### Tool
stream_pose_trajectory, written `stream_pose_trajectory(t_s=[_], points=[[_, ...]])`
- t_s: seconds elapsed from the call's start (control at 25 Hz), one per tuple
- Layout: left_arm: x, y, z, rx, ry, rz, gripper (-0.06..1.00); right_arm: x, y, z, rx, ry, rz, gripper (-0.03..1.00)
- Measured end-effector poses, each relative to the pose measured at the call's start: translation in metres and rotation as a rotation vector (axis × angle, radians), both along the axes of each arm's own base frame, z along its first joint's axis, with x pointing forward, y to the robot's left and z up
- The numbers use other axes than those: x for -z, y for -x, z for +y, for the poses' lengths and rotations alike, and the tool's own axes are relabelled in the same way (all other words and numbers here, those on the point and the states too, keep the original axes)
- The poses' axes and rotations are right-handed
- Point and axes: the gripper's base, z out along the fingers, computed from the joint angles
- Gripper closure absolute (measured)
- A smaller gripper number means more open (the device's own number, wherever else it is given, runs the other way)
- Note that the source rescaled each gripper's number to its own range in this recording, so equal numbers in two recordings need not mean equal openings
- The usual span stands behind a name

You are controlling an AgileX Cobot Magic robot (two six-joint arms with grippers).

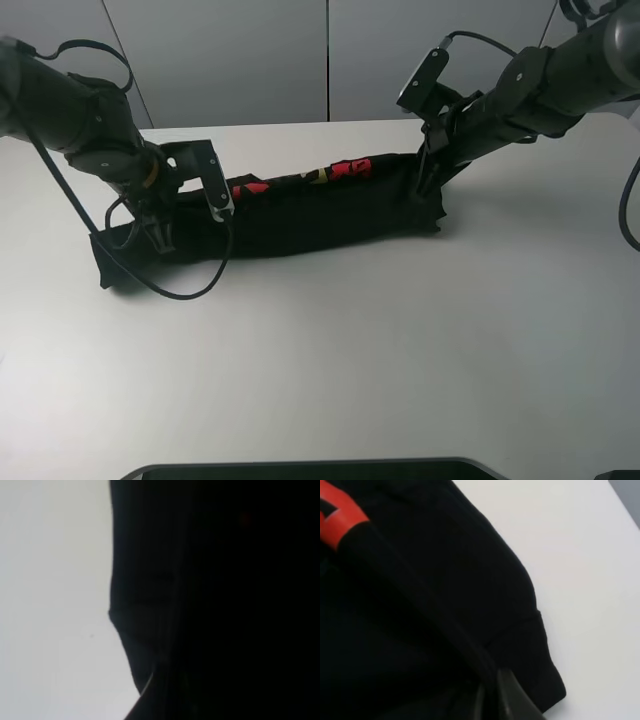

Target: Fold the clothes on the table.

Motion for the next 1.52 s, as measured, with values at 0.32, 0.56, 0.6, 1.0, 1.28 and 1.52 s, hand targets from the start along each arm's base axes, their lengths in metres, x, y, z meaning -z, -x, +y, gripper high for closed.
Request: stream_pose_trajectory(t_s=[0.32,0.56,0.6,1.0,1.28,1.52], points=[[0.020,-0.001,-0.002,0.011,-0.004,0.018,0.94,0.023,-0.006,-0.001,0.021,0.027,-0.009,0.95],[0.025,-0.002,-0.002,0.016,-0.004,0.028,0.94,0.043,-0.006,-0.002,0.027,0.045,0.019,0.84],[0.026,-0.002,-0.002,0.017,-0.005,0.029,0.94,0.043,-0.007,-0.002,0.029,0.046,0.012,0.79],[0.026,-0.005,-0.002,0.033,-0.029,0.016,0.80,0.019,-0.012,-0.003,0.047,0.031,-0.083,0.38],[0.009,-0.016,-0.001,-0.043,-0.052,-0.030,0.45,-0.052,-0.010,-0.004,0.092,-0.058,-0.243,0.36],[-0.045,-0.018,0.000,-0.195,0.049,-0.116,0.42,-0.090,0.000,-0.006,0.298,-0.301,-0.227,0.36]])
